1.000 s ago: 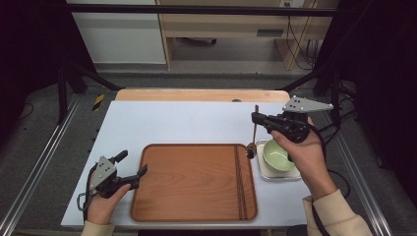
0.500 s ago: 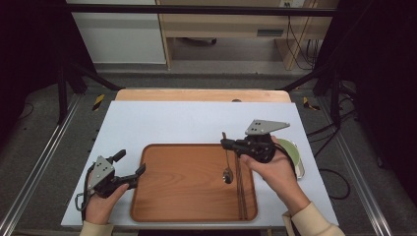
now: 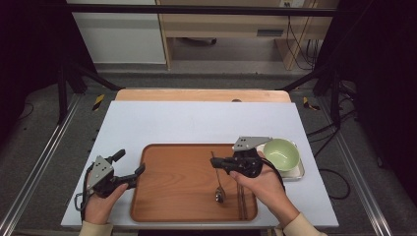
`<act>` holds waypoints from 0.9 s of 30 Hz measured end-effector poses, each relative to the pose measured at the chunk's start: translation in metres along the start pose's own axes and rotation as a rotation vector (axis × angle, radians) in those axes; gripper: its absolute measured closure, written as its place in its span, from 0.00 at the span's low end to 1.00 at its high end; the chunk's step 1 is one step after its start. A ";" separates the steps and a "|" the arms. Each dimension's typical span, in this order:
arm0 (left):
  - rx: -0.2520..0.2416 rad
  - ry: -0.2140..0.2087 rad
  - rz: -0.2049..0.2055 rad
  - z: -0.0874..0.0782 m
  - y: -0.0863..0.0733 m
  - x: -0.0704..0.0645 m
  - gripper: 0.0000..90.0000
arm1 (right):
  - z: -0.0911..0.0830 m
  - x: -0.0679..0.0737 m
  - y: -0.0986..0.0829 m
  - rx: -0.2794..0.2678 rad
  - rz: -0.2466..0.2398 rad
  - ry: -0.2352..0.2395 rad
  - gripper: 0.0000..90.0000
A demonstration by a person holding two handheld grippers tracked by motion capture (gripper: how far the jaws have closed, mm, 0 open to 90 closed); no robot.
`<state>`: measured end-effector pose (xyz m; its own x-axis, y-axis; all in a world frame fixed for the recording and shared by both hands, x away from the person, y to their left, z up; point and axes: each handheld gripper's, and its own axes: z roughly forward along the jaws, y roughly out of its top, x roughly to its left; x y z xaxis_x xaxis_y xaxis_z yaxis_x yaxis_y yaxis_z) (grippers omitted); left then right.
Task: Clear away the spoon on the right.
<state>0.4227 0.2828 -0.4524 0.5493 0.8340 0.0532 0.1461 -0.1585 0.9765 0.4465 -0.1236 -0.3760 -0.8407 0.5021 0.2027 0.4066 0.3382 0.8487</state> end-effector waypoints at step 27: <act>0.001 -0.001 0.001 0.000 0.000 0.000 0.13 | 0.016 -0.016 -0.011 0.067 0.061 -0.027 0.94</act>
<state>0.4230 0.2831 -0.4527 0.5499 0.8335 0.0543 0.1460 -0.1599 0.9763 0.4611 -0.1223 -0.3963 -0.8040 0.5446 0.2388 0.4806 0.3588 0.8002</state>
